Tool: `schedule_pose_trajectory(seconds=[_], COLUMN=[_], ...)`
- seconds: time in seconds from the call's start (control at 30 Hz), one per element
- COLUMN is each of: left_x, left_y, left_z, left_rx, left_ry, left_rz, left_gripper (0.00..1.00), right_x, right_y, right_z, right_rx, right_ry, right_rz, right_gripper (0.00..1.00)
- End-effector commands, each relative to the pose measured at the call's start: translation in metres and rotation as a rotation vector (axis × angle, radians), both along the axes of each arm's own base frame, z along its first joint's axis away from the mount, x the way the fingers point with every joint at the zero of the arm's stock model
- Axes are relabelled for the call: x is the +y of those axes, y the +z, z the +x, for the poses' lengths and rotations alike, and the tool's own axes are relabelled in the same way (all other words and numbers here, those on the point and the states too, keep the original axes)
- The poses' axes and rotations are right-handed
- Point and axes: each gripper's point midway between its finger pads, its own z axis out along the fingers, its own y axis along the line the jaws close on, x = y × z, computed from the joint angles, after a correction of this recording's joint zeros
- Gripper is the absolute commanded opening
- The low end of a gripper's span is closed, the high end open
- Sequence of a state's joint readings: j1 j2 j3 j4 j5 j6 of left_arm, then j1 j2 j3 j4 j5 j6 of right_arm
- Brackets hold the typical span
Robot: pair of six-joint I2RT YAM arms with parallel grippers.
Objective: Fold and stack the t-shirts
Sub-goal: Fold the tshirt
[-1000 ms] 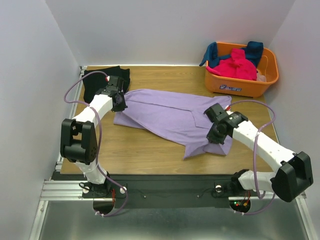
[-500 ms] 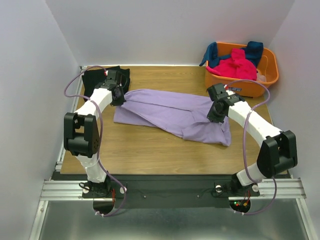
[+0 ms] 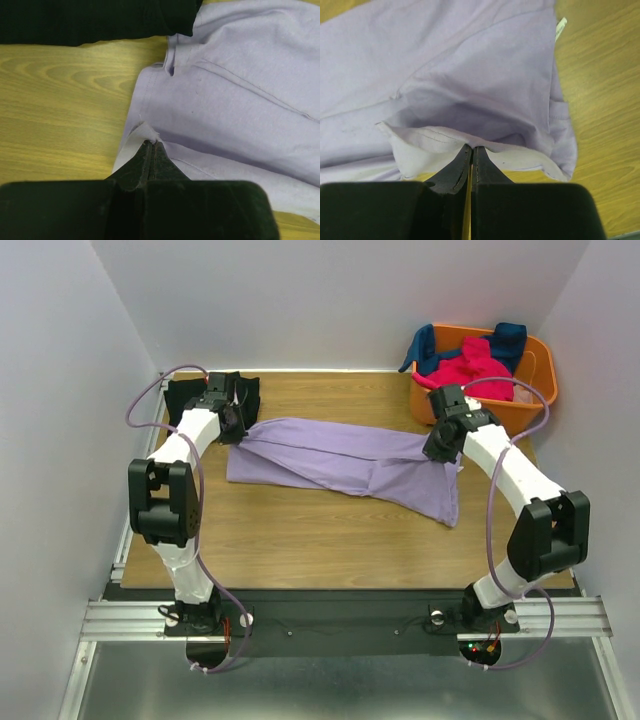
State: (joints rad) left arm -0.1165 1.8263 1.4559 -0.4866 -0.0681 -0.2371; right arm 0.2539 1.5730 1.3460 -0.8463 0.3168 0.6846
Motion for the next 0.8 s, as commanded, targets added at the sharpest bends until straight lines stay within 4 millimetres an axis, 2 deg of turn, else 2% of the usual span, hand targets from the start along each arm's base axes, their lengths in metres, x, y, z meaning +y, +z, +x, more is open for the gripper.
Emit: schedule_pose_trajectory(seconds=[0.0, 0.3, 0.47, 0.77], left_x=[-0.002, -0.002, 0.000, 0.006], left_y=[0.019, 0.014, 0.007, -0.002], left_z=[0.016, 0.027, 0.031, 0.044], left_rx=[-0.044, -0.018, -0.001, 0.014], left_ry=[-0.038, -0.062, -0.060, -0.053], left_rz=[-0.018, -0.011, -0.004, 0.018], left_gripper=[0.00, 0.00, 0.00, 0.00], right_x=[-0.010, -0.022, -0.022, -0.029], right_y=[0.025, 0.043, 0.036, 0.035], right_z=[0.028, 0.057, 0.070, 0.087], right_rx=[-0.094, -0.136, -0.119, -0.121], right_ry=[-0.011, -0.018, -0.004, -0.005], right_rz=[-0.005, 0.002, 0.001, -0.012], right_gripper=[0.00, 0.01, 0.00, 0.00])
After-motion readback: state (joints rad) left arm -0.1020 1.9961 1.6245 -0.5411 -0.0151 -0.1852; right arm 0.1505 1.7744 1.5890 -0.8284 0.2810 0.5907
